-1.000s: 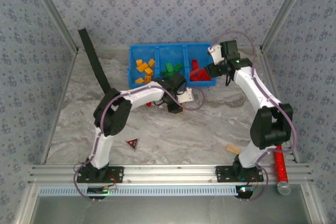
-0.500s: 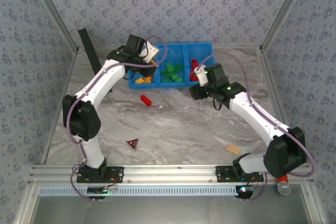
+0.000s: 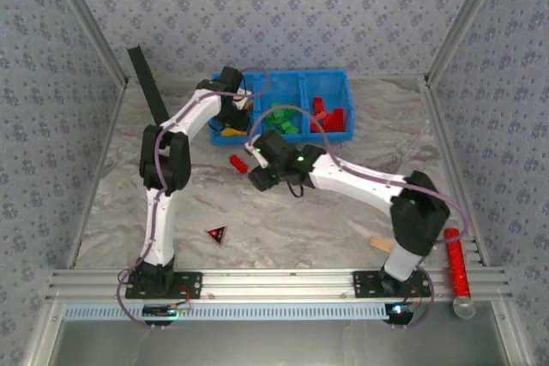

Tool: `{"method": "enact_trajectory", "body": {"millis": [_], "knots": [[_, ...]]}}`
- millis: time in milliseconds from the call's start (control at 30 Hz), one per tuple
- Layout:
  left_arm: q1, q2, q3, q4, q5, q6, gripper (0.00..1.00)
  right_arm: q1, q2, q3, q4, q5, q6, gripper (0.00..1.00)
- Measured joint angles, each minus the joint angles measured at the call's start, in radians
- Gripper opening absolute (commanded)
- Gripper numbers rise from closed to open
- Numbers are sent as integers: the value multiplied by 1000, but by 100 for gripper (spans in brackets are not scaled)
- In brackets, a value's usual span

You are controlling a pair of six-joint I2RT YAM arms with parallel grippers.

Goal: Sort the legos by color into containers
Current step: Place the lego in the container.

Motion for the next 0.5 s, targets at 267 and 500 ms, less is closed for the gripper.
{"method": "enact_trajectory", "body": {"millis": [267, 500], "knots": [[32, -8, 15, -12, 15, -16, 56, 27, 245, 214, 2, 0, 1, 62], [68, -103, -13, -3, 80, -27, 62, 27, 365, 315, -25, 8, 30, 62]]}}
